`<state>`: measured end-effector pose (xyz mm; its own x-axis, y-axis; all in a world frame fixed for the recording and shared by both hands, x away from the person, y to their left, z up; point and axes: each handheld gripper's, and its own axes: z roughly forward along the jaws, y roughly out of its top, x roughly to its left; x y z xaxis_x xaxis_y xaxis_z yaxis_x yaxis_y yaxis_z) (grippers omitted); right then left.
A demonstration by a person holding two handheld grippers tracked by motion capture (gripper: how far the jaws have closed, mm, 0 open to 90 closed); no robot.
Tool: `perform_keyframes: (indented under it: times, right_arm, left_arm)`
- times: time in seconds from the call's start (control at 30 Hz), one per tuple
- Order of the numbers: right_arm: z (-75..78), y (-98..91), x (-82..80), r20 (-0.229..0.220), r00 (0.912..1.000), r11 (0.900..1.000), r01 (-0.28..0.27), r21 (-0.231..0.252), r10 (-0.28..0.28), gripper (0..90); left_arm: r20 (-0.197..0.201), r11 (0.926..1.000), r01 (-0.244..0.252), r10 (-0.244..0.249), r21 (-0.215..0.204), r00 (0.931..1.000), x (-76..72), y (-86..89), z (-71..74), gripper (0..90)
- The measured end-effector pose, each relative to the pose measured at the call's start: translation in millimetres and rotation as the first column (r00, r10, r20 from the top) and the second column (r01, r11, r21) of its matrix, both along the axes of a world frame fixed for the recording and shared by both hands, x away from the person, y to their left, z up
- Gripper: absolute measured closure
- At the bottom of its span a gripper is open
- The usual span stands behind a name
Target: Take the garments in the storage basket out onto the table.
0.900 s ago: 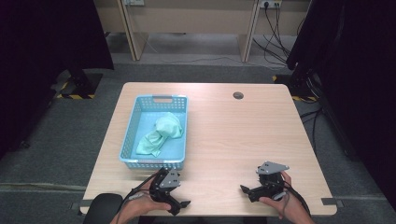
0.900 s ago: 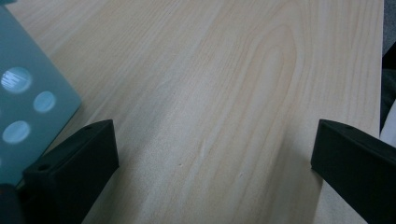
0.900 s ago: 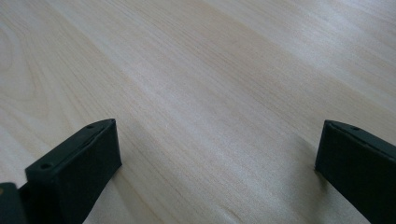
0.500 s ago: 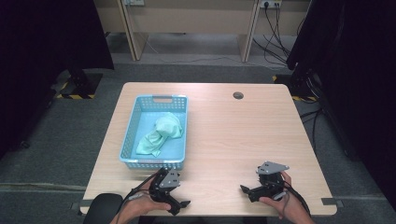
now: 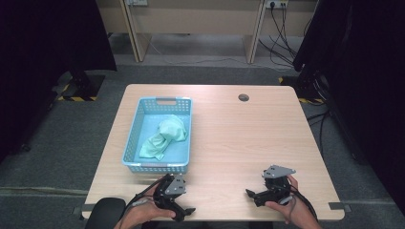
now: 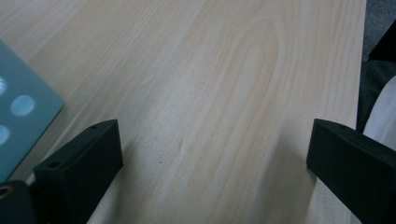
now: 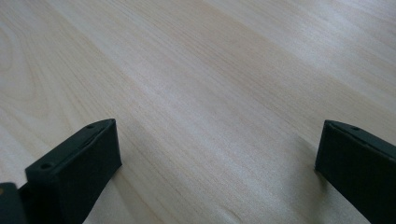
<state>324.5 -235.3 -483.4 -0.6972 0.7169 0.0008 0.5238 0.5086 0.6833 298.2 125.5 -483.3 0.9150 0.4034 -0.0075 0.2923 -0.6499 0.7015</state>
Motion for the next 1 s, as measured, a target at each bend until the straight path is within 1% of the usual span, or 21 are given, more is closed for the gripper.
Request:
perform_keyframes:
  times: [0.1, 0.37, 0.47, 0.53, 0.77, 0.9, 1.0]
  right_arm:
    - [0.0, 0.0, 0.0, 0.001, 1.0000, 1.0000, 0.000, 0.000, 0.000, 0.3]
    - [0.0, 0.0, 0.1, 0.000, 1.0000, 1.0000, 0.000, 0.000, 0.000, 0.3]
    - [0.0, 0.0, 0.0, 0.000, 1.0000, 1.0000, 0.000, 0.000, 0.000, 0.3]
    - [0.0, 0.0, 0.1, 0.000, 1.0000, 1.0000, 0.000, 0.000, 0.000, 0.3]
    - [0.0, 0.0, 0.1, 0.000, 1.0000, 1.0000, 0.000, 0.000, 0.000, 0.3]
    - [0.0, 0.0, 0.1, 0.000, 1.0000, 1.0000, 0.000, 0.000, 0.000, 0.3]
    - [0.0, 0.0, 0.1, 0.000, 1.0000, 1.0000, 0.000, 0.000, 0.000, 0.3]
  left_arm:
    - [0.002, 0.9999, 0.005, -0.005, -0.012, 1.0000, -1.1, -0.7, 2.9, 3.2]
    - [-0.012, 0.9973, 0.030, -0.031, -0.067, 0.9995, -6.8, -4.9, 10.6, 3.1]
    - [-0.007, 0.9972, 0.040, -0.041, -0.064, 0.9991, -8.1, -7.3, 12.1, 3.1]
    - [-0.011, 0.9966, 0.040, -0.041, -0.072, 0.9991, -8.9, -8.5, 12.9, 3.0]
    - [-0.025, 0.9918, 0.051, -0.054, -0.117, 0.9982, -11.4, -12.1, 19.1, 3.0]
    - [-0.022, 0.9890, 0.063, -0.066, -0.134, 0.9976, -12.8, -14.4, 24.9, 3.0]
    - [-0.021, 0.9869, 0.060, -0.064, -0.150, 0.9977, -12.7, -15.2, 28.4, 3.0]
